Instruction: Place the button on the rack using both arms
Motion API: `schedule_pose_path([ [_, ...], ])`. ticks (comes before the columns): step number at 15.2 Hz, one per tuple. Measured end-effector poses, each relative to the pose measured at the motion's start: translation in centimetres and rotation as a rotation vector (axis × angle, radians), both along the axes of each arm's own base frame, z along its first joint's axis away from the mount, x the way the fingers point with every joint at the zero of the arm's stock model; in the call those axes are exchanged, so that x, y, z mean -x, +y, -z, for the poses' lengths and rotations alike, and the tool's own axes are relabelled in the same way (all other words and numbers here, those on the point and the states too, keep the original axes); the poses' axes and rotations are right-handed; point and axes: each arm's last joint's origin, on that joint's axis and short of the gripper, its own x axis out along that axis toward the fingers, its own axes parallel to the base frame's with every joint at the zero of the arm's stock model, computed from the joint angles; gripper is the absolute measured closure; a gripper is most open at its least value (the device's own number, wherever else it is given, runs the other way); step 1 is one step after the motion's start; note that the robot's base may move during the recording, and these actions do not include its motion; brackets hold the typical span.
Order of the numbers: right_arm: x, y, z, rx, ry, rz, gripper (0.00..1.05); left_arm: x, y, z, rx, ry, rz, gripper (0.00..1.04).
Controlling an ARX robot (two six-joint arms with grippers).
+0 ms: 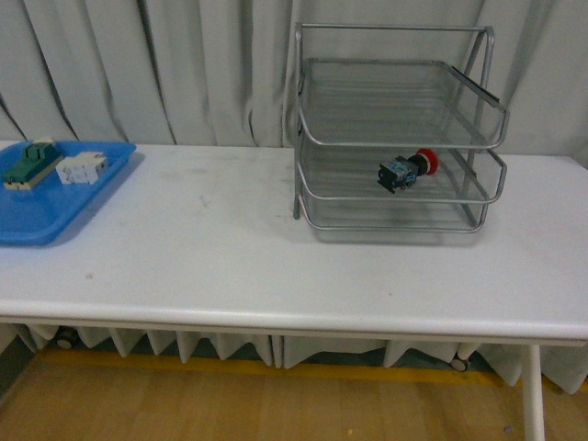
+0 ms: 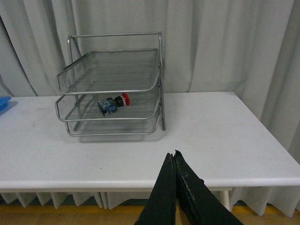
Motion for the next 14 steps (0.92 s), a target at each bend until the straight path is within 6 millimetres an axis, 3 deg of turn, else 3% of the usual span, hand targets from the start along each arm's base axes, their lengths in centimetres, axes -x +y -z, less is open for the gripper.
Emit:
schedule_pose_path([
  [1,0.00,0.00,0.00,0.002,0.000,0.000,1.01,0.00,0.00,0.00,0.000,0.000,0.000,0.07],
  [6,0.00,0.00,0.00,0.002,0.000,0.000,0.47,0.00,0.00,0.00,0.000,0.000,0.000,0.07],
  [7,0.00,0.00,0.00,0.002,0.000,0.000,0.07,0.00,0.00,0.00,0.000,0.000,0.000,0.07],
  [14,0.00,0.00,-0.01,0.002,0.000,0.000,0.06,0.00,0.00,0.00,0.000,0.000,0.000,0.07],
])
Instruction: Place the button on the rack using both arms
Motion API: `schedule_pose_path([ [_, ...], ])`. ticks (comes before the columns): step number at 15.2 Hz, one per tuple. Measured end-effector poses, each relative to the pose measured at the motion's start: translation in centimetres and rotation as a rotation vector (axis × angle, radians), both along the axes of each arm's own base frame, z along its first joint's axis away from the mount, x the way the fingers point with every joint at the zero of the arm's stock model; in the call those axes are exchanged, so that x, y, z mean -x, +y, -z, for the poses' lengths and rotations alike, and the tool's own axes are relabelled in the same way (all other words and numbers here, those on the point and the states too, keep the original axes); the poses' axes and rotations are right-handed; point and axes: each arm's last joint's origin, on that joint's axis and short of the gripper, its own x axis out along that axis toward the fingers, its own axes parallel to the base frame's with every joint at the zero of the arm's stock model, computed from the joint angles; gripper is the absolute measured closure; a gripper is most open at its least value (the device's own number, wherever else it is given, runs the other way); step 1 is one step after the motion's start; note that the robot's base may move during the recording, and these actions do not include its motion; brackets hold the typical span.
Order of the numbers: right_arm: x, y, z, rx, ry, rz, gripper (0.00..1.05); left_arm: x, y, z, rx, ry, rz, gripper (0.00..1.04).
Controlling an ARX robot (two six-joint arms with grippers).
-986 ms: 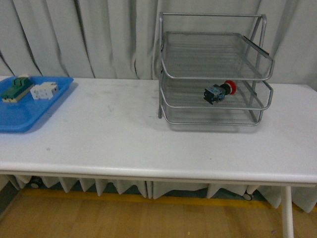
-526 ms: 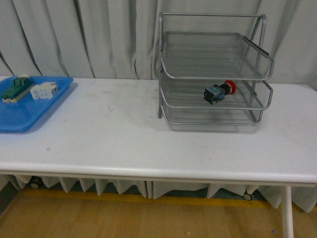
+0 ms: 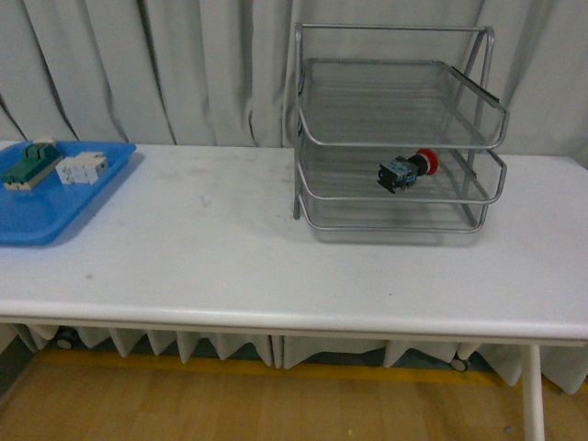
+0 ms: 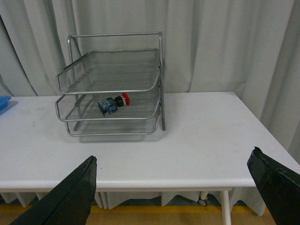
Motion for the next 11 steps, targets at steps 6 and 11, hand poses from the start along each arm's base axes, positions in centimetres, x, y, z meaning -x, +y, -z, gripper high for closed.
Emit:
schedule_pose_path([
  [6,0.00,0.00,0.00,0.000,0.000,0.000,0.06,0.00,0.00,0.00,0.000,0.000,0.000,0.07],
  [11,0.00,0.00,0.01,0.000,0.000,0.000,0.06,0.00,0.00,0.00,0.000,0.000,0.000,0.07],
])
